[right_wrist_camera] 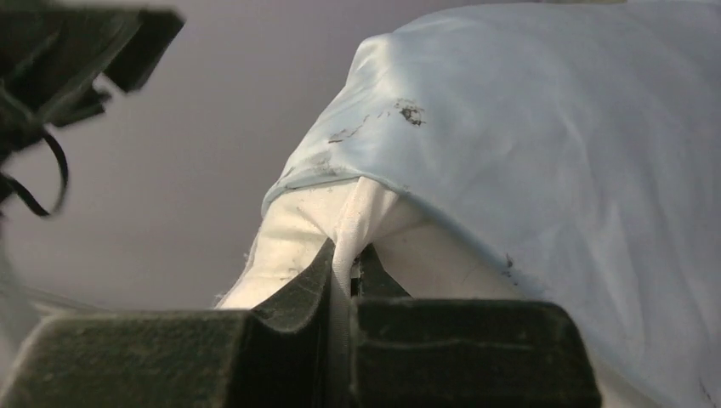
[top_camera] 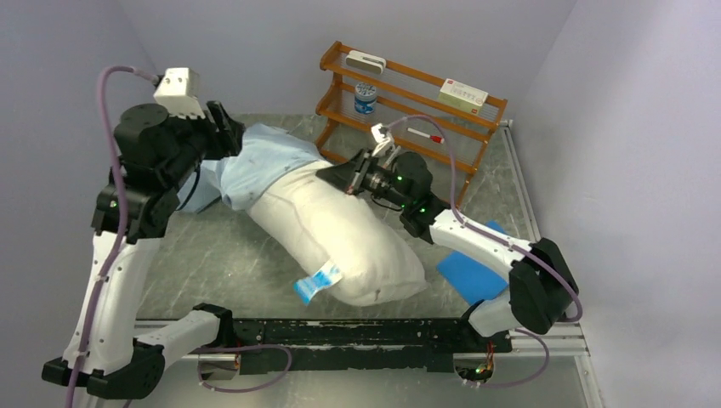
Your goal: Put the pillow into the pillowcase
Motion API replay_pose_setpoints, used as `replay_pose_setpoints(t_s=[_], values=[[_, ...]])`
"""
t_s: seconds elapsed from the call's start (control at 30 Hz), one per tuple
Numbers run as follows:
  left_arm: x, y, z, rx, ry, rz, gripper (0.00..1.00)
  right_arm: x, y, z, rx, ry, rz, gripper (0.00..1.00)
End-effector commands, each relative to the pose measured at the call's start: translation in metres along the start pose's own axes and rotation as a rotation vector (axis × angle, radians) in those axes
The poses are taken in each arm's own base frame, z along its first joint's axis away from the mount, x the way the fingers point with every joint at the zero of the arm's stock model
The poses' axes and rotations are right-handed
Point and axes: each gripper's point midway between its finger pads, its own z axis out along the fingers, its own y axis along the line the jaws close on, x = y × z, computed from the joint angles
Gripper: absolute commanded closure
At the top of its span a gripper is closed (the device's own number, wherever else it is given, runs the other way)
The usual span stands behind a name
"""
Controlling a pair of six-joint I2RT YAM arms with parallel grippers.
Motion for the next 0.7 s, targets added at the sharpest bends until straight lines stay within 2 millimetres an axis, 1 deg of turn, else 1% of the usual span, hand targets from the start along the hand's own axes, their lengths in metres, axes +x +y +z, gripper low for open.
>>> replay_pose_setpoints(t_s=[0.0,0.07,0.17,0.23,0.33,0.4,0.47,0.5,0.53,0.57,0.6,0.63,0.67], values=[[-0.008,-0.003,-0.010,0.020,-0.007,0.001,0.39,-0.077,0.048,-0.039,-0.363,-0.253,0.339,1.00],[0.012,-0.005,-0.006,0.045,0.027,-0.004,0.46,-0.075,0.018,-0.036,-0.273,-0.266,0.361,1.00],[0.059,-0.004,0.003,0.076,0.116,-0.008,0.60,-0.067,-0.022,-0.037,-0.156,-0.302,0.412,1.00],[0.092,-0.002,0.006,0.090,0.171,-0.012,0.66,-0.063,-0.043,-0.041,-0.109,-0.323,0.442,1.00],[0.137,-0.003,0.009,0.127,0.251,-0.038,0.73,-0.060,-0.066,-0.046,-0.051,-0.347,0.463,1.00],[0.157,-0.007,0.009,0.163,0.291,-0.053,0.76,-0.063,-0.076,-0.048,-0.022,-0.363,0.472,1.00],[0.171,-0.012,0.008,0.204,0.314,-0.063,0.78,-0.066,-0.083,-0.047,-0.004,-0.386,0.493,1.00],[0.174,-0.012,0.006,0.207,0.319,-0.069,0.76,-0.068,-0.086,-0.046,0.002,-0.395,0.502,1.00],[0.175,-0.012,0.005,0.205,0.317,-0.070,0.70,-0.070,-0.089,-0.044,0.008,-0.398,0.516,1.00],[0.174,-0.012,0.003,0.208,0.306,-0.070,0.57,-0.071,-0.091,-0.043,0.009,-0.402,0.530,1.00],[0.170,-0.012,0.001,0.205,0.288,-0.070,0.46,-0.071,-0.095,-0.041,0.010,-0.407,0.544,1.00],[0.165,-0.010,-0.001,0.194,0.267,-0.070,0.40,-0.073,-0.097,-0.040,0.012,-0.413,0.555,1.00],[0.160,-0.008,-0.002,0.183,0.244,-0.067,0.38,-0.073,-0.100,-0.038,0.020,-0.417,0.559,1.00]])
